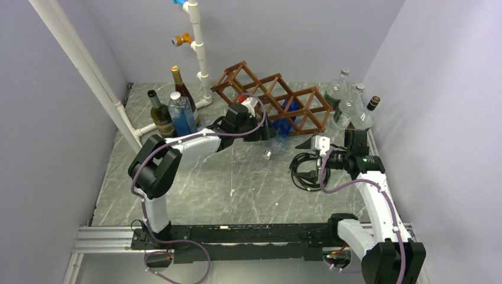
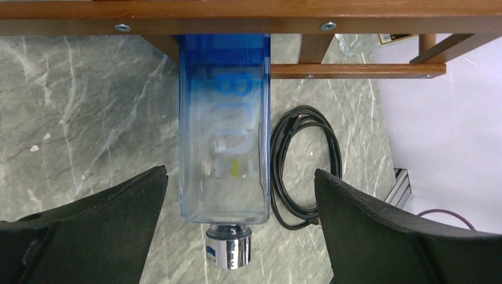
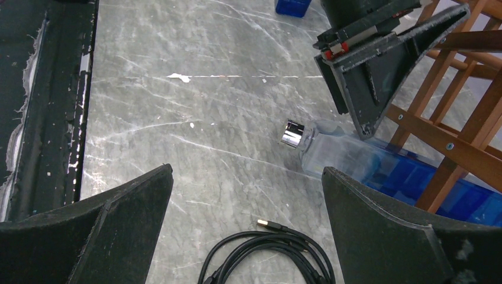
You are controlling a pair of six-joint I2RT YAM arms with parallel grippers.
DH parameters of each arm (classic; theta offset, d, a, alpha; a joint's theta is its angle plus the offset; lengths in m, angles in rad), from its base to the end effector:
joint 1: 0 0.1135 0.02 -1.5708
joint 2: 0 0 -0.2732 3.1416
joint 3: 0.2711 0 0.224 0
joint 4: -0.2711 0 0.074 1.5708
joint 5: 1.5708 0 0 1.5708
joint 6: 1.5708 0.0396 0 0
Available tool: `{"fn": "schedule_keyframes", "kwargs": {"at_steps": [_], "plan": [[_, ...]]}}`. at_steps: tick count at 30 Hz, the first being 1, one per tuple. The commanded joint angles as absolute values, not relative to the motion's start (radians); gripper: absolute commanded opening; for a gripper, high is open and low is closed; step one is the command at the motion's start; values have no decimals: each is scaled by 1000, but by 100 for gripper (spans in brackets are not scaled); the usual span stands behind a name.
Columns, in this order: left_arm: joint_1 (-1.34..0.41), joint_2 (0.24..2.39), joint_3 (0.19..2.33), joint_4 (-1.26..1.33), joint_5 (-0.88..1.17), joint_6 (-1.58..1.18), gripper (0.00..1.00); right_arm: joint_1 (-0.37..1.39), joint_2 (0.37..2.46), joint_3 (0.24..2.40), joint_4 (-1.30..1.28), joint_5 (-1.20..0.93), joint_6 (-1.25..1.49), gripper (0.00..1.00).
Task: Take the wine bottle off the wine rack
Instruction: Pick up the wine bottle from the wine rack.
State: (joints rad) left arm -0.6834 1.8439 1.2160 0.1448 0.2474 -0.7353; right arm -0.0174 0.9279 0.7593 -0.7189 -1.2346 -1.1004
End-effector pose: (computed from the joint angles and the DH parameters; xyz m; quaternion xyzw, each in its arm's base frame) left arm 0.3065 -0.2621 0.2461 0.0418 0.8506 -0.4146 0.3208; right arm 0.1346 0.0350 0.2876 -0.5622 0.5584 0.3175 0.5208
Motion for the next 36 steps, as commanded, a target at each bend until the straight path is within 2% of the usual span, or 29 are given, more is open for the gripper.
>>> {"fn": "schedule_keyframes", "kwargs": {"at_steps": [1,14,36], "plan": [[-698,1877,1292,92,223,-745,99,-21,912,761,-713,-1255,-1124,100],[-696,1987,1291,283,347,-746,94,-21,904,759,-715,-1254,-1129,100],[-696,2082,1350,314,346,-770,80,-20,902,758,-719,-1254,-1137,100]]}}
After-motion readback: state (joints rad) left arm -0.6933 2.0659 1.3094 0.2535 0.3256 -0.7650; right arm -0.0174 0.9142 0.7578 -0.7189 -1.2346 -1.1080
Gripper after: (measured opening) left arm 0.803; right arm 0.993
